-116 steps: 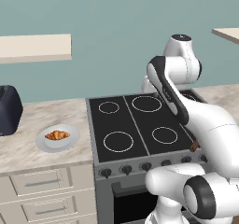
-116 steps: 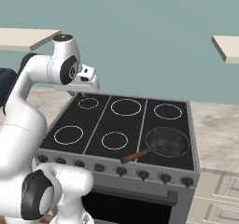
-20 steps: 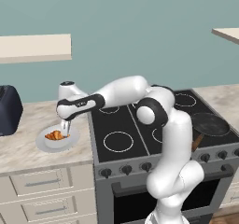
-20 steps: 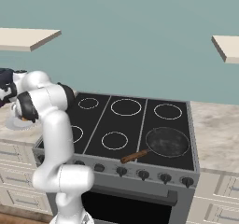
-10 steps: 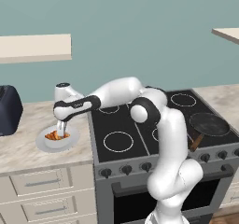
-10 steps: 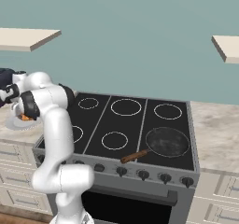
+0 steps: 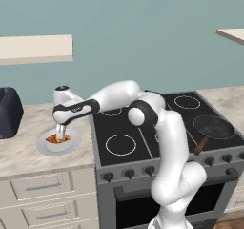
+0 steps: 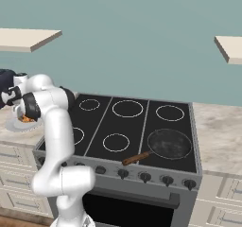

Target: Pick the croissant and place it on the pan. Then turn on the stove to warm the croissant.

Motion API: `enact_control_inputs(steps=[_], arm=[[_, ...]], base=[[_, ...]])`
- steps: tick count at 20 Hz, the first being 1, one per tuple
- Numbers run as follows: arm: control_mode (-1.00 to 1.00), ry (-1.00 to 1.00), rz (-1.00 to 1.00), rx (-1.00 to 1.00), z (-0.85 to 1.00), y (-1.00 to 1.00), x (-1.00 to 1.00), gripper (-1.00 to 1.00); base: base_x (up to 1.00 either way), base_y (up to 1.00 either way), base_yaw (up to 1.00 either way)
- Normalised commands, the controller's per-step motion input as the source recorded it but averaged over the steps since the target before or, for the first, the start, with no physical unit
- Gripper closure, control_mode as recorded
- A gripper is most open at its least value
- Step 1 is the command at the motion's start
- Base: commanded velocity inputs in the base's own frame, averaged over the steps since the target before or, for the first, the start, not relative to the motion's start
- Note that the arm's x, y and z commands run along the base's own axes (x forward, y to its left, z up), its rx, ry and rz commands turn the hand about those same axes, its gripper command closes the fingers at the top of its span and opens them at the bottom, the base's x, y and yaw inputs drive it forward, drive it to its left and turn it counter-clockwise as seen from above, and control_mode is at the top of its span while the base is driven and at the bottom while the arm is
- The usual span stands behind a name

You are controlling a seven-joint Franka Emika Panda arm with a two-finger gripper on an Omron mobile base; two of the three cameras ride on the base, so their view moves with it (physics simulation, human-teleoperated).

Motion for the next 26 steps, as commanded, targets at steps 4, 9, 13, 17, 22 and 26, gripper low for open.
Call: enact_control_inputs(steps=[4,9,13,17,22,26], arm=[[-1.0,0.0,0.01,0.0,-0.13,0.18,0.03,-1.0],[-1.0,0.0,0.01,0.0,-0.2,0.13,0.08,-1.0],[-1.0,0.0,0.01,0.0,-0.32,0.09,0.2,-1.0],[-1.0,0.0,0.01,0.0,-0.37,0.07,0.26,-1.0],[-1.0,0.0,0.01,-0.02,-0.4,0.22,0.25,1.0],[-1.0,-0.01,0.0,-0.03,-0.3,0.18,0.02,1.0]], base=[[0.0,0.0,0.0],[0.0,0.0,0.0],[0.0,0.0,0.0],[0.0,0.0,0.0],[0.0,0.0,0.0],[0.0,0.0,0.0]])
